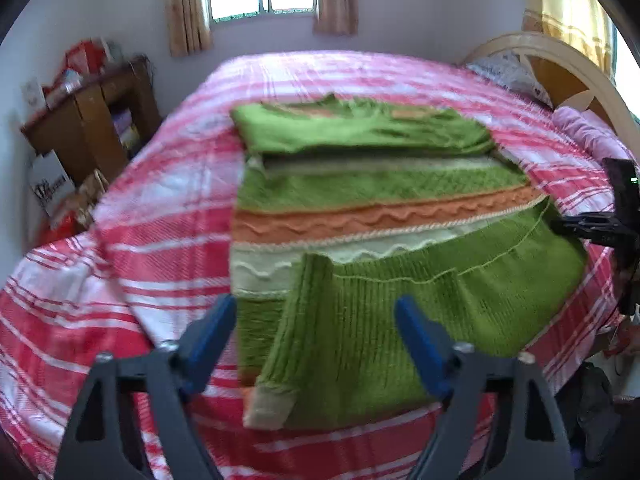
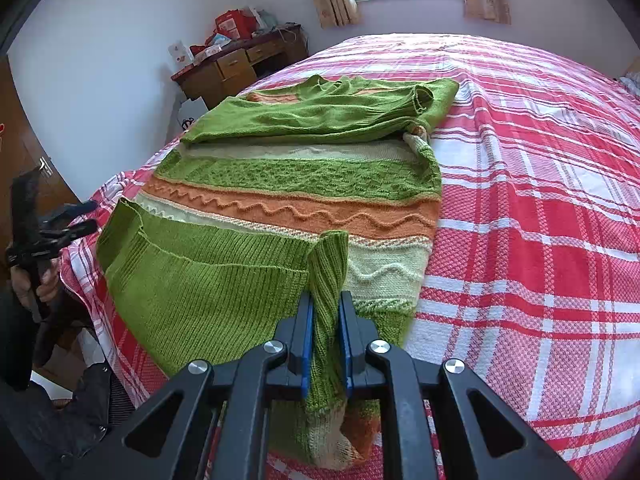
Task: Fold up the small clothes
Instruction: 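Grasp the sweater hem with the right gripper and lift it toward the collar, then grasp the hem with the left gripper while the right gripper holds it, then lift the hem with both grippers and fold it over toward the collar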
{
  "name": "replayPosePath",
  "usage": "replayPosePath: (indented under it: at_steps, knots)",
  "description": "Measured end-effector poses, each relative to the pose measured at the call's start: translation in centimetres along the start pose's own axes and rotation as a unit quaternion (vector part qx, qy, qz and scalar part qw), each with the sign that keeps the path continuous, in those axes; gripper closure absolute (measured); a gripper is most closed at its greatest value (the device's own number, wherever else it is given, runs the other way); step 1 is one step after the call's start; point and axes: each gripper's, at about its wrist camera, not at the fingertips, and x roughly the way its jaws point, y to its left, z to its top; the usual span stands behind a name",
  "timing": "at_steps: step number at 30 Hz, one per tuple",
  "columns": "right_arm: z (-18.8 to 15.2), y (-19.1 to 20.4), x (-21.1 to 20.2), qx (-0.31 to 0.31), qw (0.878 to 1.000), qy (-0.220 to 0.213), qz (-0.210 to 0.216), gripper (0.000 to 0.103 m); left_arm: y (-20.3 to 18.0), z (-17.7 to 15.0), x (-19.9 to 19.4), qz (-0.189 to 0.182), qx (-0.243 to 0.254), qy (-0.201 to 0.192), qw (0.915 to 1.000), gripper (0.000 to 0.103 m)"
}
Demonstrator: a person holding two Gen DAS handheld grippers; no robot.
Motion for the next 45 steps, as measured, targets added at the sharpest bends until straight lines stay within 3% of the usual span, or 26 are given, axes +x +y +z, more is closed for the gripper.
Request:
replayPosePath:
  at_steps: [3,4,5,10,18,20,22,23,28,33,34,35,36,37,38,39,40,45]
  knots:
    - [0.0,0.0,0.0,0.000,1.000,0.000,0.000,0.092,0.2,0.0,2.0,-0.001,-0.016,0.027,0.9995,0.059]
    - [0.0,0.0,-0.1,0.001,1.000,0.000,0.000,0.092,0.4,-0.2,2.3,-0.011,-0.024,0.036,0.9990,0.077]
    - [0.0,0.0,-0.1,0.003,1.000,-0.001,0.001,0.092,0.5,-0.4,2.6,-0.019,-0.030,0.044,0.9984,0.084]
    - [0.0,0.0,0.0,0.007,1.000,-0.003,0.001,0.092,0.5,-1.3,2.0,-0.019,-0.021,0.036,0.9990,0.086]
    - [0.0,-0.7,-0.2,0.040,0.999,-0.006,0.019,0.089,1.2,-1.0,2.7,-0.023,-0.041,0.037,0.9982,0.072]
    - [0.0,-1.3,-0.5,0.064,0.997,-0.008,0.031,0.083,1.3,-1.0,2.8,-0.026,-0.047,0.035,0.9980,0.059]
    - [0.0,-1.7,-1.3,0.080,0.996,-0.020,0.036,0.062,1.4,-1.0,2.8,-0.027,-0.048,0.034,0.9979,0.058]
    - [0.0,-1.8,-1.7,0.080,0.996,-0.027,0.035,0.058,1.4,-0.9,2.9,-0.027,-0.048,0.034,0.9979,0.058]
    - [0.6,-0.7,-3.2,0.047,0.998,-0.040,0.021,0.054,1.2,-0.8,2.9,-0.030,-0.038,0.034,0.9982,0.058]
    - [0.9,1.2,-0.6,-0.013,1.000,0.002,0.011,0.054,0.9,-0.8,3.0,-0.029,-0.032,0.030,0.9986,0.056]
    - [0.8,1.7,0.3,-0.028,0.999,0.017,-0.009,0.054,0.8,-0.9,3.0,-0.027,-0.030,0.028,0.9988,0.057]
    - [0.6,2.3,0.7,-0.049,0.998,0.014,-0.028,0.054,0.7,-1.0,2.9,-0.027,-0.028,0.023,0.9990,0.067]
    - [0.5,3.1,0.8,-0.071,0.997,0.008,-0.042,0.054,0.6,-1.0,2.8,-0.036,-0.027,0.020,0.9988,0.076]
    - [0.5,3.6,1.0,-0.083,0.995,0.011,-0.054,0.057,0.5,-1.2,2.6,-0.053,-0.032,0.016,0.9980,0.091]
    - [0.4,4.0,1.2,-0.092,0.994,0.013,-0.066,0.063,0.4,-1.2,2.6,-0.052,-0.034,0.015,0.9979,0.092]
    - [0.5,4.2,1.1,-0.095,0.993,0.013,-0.068,0.084,0.2,-1.2,2.5,-0.044,-0.034,0.014,0.9983,0.092]
    - [0.5,4.2,1.1,-0.095,0.993,0.014,-0.068,0.090,0.1,-1.1,2.5,-0.040,-0.035,0.015,0.9985,0.094]
    - [1.2,5.0,-2.1,-0.085,0.993,-0.035,-0.075,0.093,1.4,0.2,0.3,-0.059,-0.085,-0.021,0.9944,0.095]
